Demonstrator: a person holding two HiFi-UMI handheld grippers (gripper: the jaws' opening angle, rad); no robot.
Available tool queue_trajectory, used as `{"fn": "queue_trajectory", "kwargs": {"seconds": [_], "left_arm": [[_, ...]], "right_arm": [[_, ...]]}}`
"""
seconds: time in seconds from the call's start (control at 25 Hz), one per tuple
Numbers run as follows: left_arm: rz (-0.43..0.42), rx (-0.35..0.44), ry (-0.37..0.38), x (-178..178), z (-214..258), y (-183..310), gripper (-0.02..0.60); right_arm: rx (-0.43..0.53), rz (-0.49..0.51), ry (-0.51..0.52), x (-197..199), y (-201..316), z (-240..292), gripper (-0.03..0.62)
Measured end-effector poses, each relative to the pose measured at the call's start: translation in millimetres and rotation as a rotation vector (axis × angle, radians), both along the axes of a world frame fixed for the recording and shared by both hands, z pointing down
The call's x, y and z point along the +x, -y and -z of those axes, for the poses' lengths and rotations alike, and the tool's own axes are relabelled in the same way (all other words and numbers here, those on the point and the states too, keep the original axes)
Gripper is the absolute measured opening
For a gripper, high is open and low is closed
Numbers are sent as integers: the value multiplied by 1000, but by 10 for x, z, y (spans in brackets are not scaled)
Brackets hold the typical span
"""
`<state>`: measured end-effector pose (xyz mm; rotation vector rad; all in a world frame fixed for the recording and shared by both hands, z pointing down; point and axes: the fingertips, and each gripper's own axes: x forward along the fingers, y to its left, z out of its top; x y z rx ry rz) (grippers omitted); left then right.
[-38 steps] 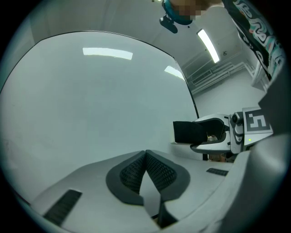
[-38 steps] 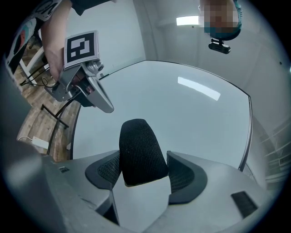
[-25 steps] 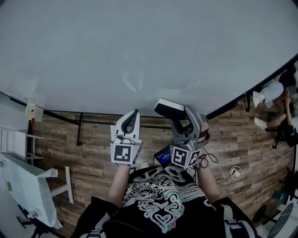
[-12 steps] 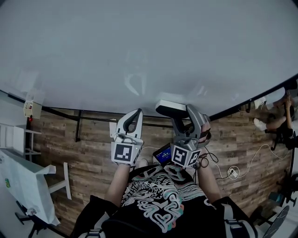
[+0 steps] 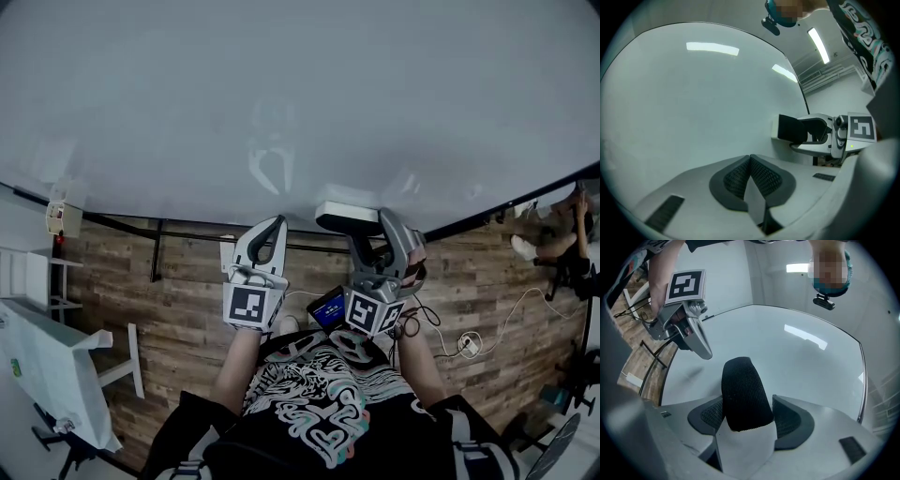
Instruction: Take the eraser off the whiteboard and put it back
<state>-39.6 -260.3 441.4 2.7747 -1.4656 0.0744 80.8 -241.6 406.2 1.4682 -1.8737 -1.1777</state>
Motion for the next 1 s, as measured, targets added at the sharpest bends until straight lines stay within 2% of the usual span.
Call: {"fn": "queue_trajectory", "kwargs": {"seconds": [0.28, 0.44, 0.72, 1.0], "left_arm": [[1, -12, -16, -21, -47, -5, 21], [-3, -18, -20, -18, -50, -23, 21], [-7, -15, -23, -24, -45, -88, 21], [-6, -4, -18, -76, 18, -210, 21]], "right_arm": [[-23, -27, 14, 0, 22, -24, 325], [-52, -27, 24, -21, 19, -55, 356], [-63, -49, 28, -17, -27, -84, 367], [-115, -82, 100, 92, -205, -146, 367]]}}
